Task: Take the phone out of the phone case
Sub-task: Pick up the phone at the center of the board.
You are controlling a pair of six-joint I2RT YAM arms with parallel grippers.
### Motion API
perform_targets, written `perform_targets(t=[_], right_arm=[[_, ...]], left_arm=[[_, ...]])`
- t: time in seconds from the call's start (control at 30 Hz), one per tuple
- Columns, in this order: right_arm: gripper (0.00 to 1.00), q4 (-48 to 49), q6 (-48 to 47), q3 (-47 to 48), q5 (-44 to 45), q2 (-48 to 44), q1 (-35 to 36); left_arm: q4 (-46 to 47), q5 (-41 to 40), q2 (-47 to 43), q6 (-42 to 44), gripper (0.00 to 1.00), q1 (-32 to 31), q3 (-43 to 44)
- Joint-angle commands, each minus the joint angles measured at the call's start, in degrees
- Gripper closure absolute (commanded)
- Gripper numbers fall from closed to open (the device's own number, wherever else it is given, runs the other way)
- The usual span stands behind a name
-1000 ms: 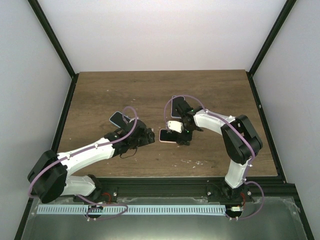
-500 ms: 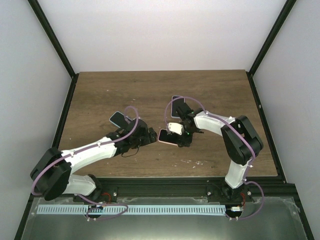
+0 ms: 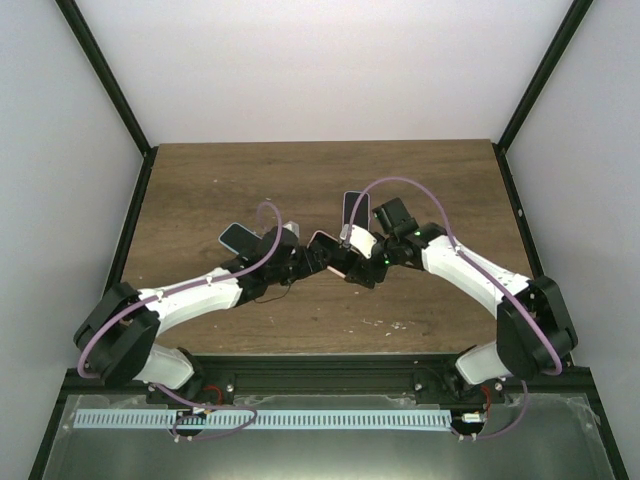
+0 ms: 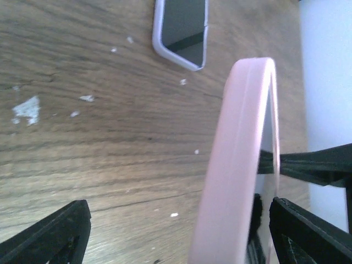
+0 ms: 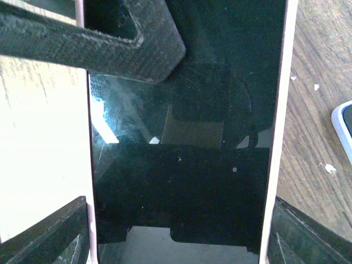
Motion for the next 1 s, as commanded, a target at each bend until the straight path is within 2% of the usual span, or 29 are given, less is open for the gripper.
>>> perform_targets(t=[0.0, 0.2, 0.37, 0.9, 0.97], right_arm=[[0.47, 4.44, 4.45, -0.44, -6.63, -2.6, -1.29], [0.47, 6.11, 9.24, -0.51, -5.38, -2.45, -1.6], [0.48, 8.83, 12.57, -1.81, -4.04, -2.43, -1.67], [0.47, 10.03, 13.45, -2.81, -4.87, -5.36, -1.69], [0.47, 10.24, 13.4, -3.17, -4.97, -5.87, -1.69]], left_arm=[[8.46, 2.42, 1.04, -1.57, 0.13, 0.08, 0.2], [14.34, -0.41, -0.92, -5.73, 0.3, -0.51, -2.48], [16.56, -0.09, -0.31, -7.66, 0.52, -0.88, -1.27], [15.25, -0.51, 3.14, -7.52, 0.71, -1.27, 4.75], [15.67, -0.08, 4.17, -7.29, 0.77, -1.26, 5.99]])
